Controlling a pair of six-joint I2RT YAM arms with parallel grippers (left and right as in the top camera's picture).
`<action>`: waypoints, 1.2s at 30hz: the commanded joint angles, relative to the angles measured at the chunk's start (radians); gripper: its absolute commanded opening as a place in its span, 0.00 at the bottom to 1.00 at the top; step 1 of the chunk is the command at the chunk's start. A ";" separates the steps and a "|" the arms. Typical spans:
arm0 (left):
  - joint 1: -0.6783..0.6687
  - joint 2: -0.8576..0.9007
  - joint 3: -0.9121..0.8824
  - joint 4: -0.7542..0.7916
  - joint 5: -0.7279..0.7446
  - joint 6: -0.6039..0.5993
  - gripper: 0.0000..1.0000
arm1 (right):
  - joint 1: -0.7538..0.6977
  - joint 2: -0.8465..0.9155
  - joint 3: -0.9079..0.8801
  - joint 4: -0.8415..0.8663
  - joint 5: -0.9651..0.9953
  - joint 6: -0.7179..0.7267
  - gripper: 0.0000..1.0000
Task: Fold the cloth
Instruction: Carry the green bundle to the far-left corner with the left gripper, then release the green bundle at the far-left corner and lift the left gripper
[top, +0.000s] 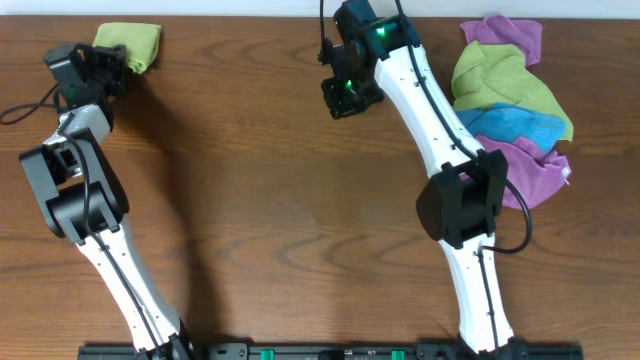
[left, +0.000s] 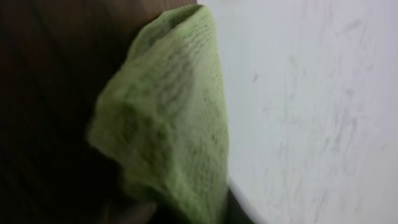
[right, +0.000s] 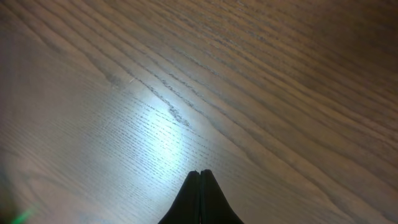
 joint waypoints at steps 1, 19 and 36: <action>0.005 0.003 0.024 0.006 -0.008 -0.032 0.71 | 0.012 -0.007 0.019 -0.004 -0.001 0.004 0.01; 0.090 -0.003 0.024 -0.094 0.281 -0.018 0.95 | 0.029 -0.009 0.020 -0.011 -0.002 0.004 0.01; 0.129 -0.217 0.024 -0.639 0.226 0.487 0.95 | 0.051 -0.009 0.048 -0.008 -0.001 0.004 0.01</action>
